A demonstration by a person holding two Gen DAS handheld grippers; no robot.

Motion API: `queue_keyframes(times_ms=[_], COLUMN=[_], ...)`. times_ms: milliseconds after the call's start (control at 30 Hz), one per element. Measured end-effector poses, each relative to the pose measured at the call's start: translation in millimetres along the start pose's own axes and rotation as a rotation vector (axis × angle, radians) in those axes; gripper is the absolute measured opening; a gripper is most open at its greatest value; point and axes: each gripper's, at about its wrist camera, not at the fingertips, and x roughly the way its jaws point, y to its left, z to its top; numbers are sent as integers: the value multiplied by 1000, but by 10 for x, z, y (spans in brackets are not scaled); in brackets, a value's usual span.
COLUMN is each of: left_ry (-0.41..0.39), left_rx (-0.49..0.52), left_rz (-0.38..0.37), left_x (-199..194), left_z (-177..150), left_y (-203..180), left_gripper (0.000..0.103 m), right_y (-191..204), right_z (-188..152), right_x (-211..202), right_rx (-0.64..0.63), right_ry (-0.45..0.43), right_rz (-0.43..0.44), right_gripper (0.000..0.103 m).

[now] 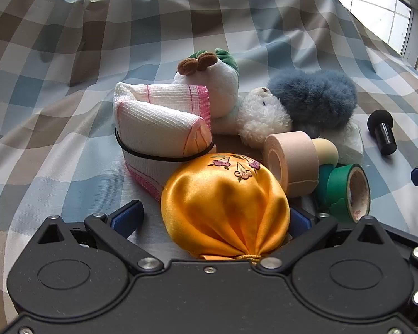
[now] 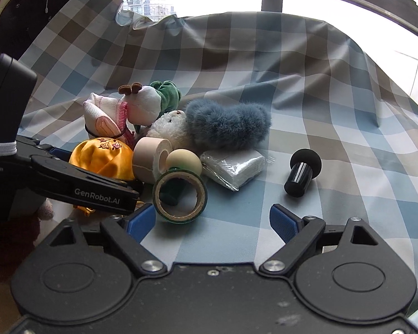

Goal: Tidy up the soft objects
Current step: 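Reach the left tool to the yellow pouch while the right tool reaches the green tape roll, then close the left tool on the yellow pouch while the right tool grasps the green tape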

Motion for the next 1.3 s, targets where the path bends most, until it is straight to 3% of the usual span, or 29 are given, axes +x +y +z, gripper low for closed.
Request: queue_keyframes(times_ms=[67, 267, 367, 500, 833, 933, 1133, 1200, 1300], left_ry=[-6, 5, 8, -51, -102, -99, -105, -100, -109], left_rx=[-26, -20, -10, -8, -36, -35, -46, -74, -83], left_rz=[-31, -34, -1, 22, -17, -12, 8, 1, 14], left_x=[17, -27, -59, -155, -160, -134, -144, -148, -170], left_z=[-7, 1, -5, -19, -76, -121, -223, -259, -316], left_y=[59, 92, 89, 120, 215, 226, 268, 316, 325], left_gripper=[101, 100, 99, 99, 100, 100, 100, 100, 100], right_y=[13, 22, 23, -14, 14, 170, 296, 290, 264], right_z=[20, 55, 68, 72, 12, -7, 61, 110, 206], right_x=[36, 140, 192, 261, 287, 279, 271, 263, 258], right_rx=[-11, 10, 31, 96, 150, 74, 32, 47, 91], right_ry=[5, 7, 14, 30, 15, 16, 54, 67, 125], right_rz=[12, 57, 73, 83, 88, 34, -36, -59, -131], right_gripper=[90, 90, 90, 89, 61, 52, 51, 51, 60])
